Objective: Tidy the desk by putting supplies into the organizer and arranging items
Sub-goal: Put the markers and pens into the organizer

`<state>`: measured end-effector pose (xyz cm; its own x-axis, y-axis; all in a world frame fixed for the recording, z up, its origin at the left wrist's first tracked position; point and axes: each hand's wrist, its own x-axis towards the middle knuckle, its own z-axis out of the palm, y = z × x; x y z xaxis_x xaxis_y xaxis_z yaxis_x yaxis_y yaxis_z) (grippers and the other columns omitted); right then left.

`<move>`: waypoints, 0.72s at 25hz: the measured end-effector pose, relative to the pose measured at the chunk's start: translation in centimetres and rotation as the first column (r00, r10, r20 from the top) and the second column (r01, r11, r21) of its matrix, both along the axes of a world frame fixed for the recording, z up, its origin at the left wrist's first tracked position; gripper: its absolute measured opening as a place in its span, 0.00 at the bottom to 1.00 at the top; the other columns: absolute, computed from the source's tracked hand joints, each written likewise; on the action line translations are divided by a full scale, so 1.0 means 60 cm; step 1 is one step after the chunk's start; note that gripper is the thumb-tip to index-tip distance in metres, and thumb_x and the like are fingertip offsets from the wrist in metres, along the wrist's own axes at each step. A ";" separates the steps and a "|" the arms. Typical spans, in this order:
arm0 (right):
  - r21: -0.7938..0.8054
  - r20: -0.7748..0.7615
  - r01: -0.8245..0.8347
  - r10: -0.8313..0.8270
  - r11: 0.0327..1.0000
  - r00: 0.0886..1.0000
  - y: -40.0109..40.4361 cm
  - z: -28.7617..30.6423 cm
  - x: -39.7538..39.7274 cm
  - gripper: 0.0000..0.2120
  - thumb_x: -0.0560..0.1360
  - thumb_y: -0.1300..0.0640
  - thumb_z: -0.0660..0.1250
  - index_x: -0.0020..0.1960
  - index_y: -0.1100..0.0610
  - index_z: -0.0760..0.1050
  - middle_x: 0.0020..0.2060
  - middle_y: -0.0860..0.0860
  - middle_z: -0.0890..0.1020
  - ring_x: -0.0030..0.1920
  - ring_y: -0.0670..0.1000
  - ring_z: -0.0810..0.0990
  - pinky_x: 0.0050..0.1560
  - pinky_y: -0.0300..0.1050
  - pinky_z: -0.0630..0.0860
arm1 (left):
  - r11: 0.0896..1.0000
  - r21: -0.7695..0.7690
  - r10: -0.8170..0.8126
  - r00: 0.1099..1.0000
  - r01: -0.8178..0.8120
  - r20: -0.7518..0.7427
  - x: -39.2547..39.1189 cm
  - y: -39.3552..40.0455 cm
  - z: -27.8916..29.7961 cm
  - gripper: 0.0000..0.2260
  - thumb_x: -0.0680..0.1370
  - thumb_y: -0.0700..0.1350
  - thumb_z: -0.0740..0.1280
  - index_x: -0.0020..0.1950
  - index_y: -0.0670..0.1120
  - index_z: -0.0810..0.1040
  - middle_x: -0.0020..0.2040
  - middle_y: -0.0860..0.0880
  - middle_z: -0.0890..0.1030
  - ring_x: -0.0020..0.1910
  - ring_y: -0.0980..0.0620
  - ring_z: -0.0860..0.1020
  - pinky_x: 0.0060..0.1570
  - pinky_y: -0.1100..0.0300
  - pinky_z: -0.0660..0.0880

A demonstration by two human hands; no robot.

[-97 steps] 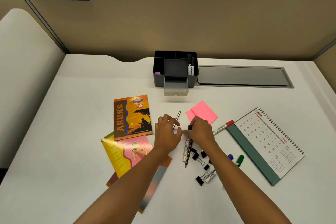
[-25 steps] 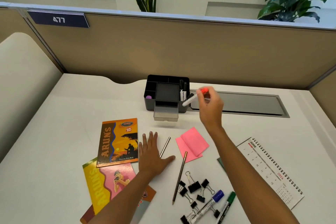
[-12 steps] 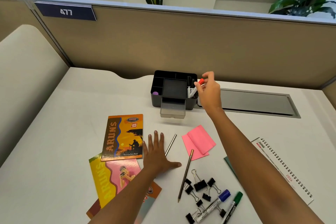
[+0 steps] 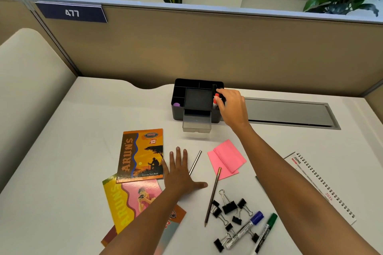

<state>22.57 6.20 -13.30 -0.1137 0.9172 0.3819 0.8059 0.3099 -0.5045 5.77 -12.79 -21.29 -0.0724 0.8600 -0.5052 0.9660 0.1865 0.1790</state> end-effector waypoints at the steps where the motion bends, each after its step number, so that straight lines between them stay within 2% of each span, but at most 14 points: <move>1: 0.006 -0.038 0.006 -0.006 1.000 0.999 -0.006 -0.003 0.007 0.16 0.80 0.51 0.63 0.64 0.55 0.76 0.59 0.52 0.82 0.62 0.53 0.76 0.63 0.49 0.70 | 1.000 0.000 0.000 1.000 0.000 -0.001 0.000 0.000 0.000 0.60 0.63 0.78 0.62 0.77 0.48 0.30 0.76 0.46 0.28 0.76 0.42 0.30 0.71 0.37 0.32; 5: -0.009 -0.131 0.073 -0.073 0.997 0.989 -0.046 -0.003 0.042 0.15 0.80 0.51 0.62 0.64 0.56 0.74 0.60 0.51 0.79 0.63 0.52 0.73 0.64 0.48 0.69 | 1.000 0.002 -0.004 1.000 0.004 -0.018 0.000 -0.003 0.005 0.60 0.64 0.78 0.62 0.77 0.48 0.31 0.77 0.46 0.29 0.76 0.42 0.31 0.71 0.36 0.34; 8: -0.068 -0.210 0.130 -0.141 0.989 0.968 -0.090 0.000 0.069 0.13 0.79 0.55 0.63 0.62 0.57 0.75 0.58 0.52 0.79 0.60 0.51 0.73 0.60 0.45 0.71 | 0.999 0.046 0.012 1.000 -0.011 -0.020 -0.001 -0.007 0.008 0.59 0.63 0.78 0.62 0.79 0.49 0.34 0.78 0.46 0.32 0.77 0.43 0.34 0.70 0.35 0.33; 12: -0.244 -0.309 0.152 -0.225 0.958 0.924 -0.168 -0.007 0.120 0.09 0.78 0.58 0.66 0.58 0.57 0.77 0.54 0.51 0.80 0.52 0.50 0.78 0.51 0.41 0.75 | 0.995 0.096 0.008 1.000 -0.006 -0.027 0.008 -0.020 0.011 0.56 0.65 0.77 0.61 0.80 0.49 0.40 0.80 0.46 0.38 0.79 0.43 0.40 0.71 0.35 0.35; 15: -0.385 -0.299 0.161 -0.287 0.909 0.910 -0.244 -0.019 0.163 0.07 0.77 0.60 0.67 0.54 0.57 0.79 0.52 0.49 0.82 0.47 0.49 0.80 0.45 0.29 0.74 | 0.997 0.077 -0.011 0.999 0.015 -0.053 0.007 -0.017 0.021 0.52 0.68 0.74 0.63 0.80 0.48 0.44 0.81 0.46 0.42 0.79 0.44 0.44 0.71 0.34 0.35; 16: -0.423 -0.290 0.179 -0.320 0.888 0.902 -0.271 -0.024 0.175 0.07 0.77 0.60 0.67 0.54 0.57 0.79 0.51 0.49 0.83 0.45 0.49 0.80 0.43 0.28 0.73 | 0.997 0.075 -0.022 0.998 0.027 -0.065 0.004 -0.015 0.024 0.51 0.69 0.73 0.64 0.80 0.48 0.45 0.81 0.46 0.43 0.80 0.45 0.45 0.71 0.34 0.35; 18: -0.496 -0.282 0.245 -0.421 0.833 0.862 -0.331 -0.033 0.194 0.07 0.76 0.59 0.68 0.53 0.57 0.80 0.49 0.50 0.83 0.43 0.47 0.80 0.45 0.35 0.73 | 0.995 0.087 -0.050 0.995 0.058 -0.087 -0.001 -0.019 0.028 0.48 0.71 0.71 0.64 0.80 0.48 0.47 0.81 0.47 0.46 0.80 0.46 0.48 0.71 0.34 0.36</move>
